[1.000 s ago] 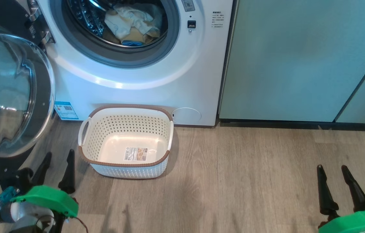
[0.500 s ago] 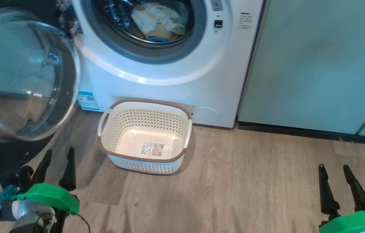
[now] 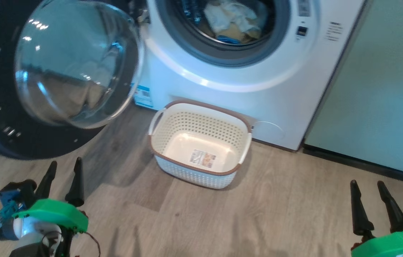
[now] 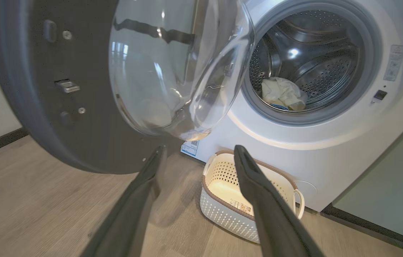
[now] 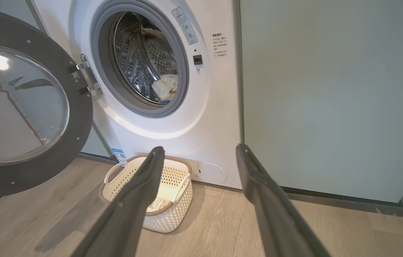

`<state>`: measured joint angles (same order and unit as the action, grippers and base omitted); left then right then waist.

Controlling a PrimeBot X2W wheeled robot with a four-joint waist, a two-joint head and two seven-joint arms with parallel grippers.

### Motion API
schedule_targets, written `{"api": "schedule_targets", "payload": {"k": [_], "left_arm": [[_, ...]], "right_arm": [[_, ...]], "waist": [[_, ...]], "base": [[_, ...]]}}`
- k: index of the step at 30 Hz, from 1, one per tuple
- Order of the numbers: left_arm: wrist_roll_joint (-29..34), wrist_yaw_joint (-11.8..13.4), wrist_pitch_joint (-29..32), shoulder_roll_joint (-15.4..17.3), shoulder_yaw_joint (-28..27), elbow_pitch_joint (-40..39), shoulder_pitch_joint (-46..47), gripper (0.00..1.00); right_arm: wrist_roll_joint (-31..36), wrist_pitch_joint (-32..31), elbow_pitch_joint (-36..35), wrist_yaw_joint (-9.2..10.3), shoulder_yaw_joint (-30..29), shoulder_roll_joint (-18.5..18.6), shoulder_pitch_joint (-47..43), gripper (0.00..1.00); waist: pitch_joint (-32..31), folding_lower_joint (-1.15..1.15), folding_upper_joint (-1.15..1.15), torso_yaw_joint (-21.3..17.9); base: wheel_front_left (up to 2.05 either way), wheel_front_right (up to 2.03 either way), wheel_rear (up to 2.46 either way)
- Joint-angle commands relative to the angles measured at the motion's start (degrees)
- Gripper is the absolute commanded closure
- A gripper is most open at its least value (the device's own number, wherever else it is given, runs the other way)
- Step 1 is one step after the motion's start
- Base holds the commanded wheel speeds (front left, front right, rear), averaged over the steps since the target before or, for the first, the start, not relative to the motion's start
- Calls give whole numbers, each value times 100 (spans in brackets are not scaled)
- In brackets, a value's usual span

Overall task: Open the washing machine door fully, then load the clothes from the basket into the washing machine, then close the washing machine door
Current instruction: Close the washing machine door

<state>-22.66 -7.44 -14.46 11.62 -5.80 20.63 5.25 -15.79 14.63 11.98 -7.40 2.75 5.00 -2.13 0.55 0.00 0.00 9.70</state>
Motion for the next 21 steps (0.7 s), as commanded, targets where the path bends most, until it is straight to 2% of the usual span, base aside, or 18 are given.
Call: {"api": "schedule_targets", "payload": {"k": [1, 14, 21], "left_arm": [[54, -4, -54, 111, -254, -160, 350, 0], [67, -4, -54, 6, -274, -165, 450, 0], [77, -4, -54, -63, -263, -153, 481, 0]], "right_arm": [[-23, 37, -206, -9, 122, 87, 230, 0], [-5, 37, -232, -9, 94, 135, 281, 0], [3, 37, -227, -9, 89, 158, 292, 0]], "waist": [[21, 0, 0, 249], [65, 0, 0, 1176], [68, 0, 0, 1542]], "base": [[0, 0, 0], [0, 0, 0], [0, 0, 0]]}}
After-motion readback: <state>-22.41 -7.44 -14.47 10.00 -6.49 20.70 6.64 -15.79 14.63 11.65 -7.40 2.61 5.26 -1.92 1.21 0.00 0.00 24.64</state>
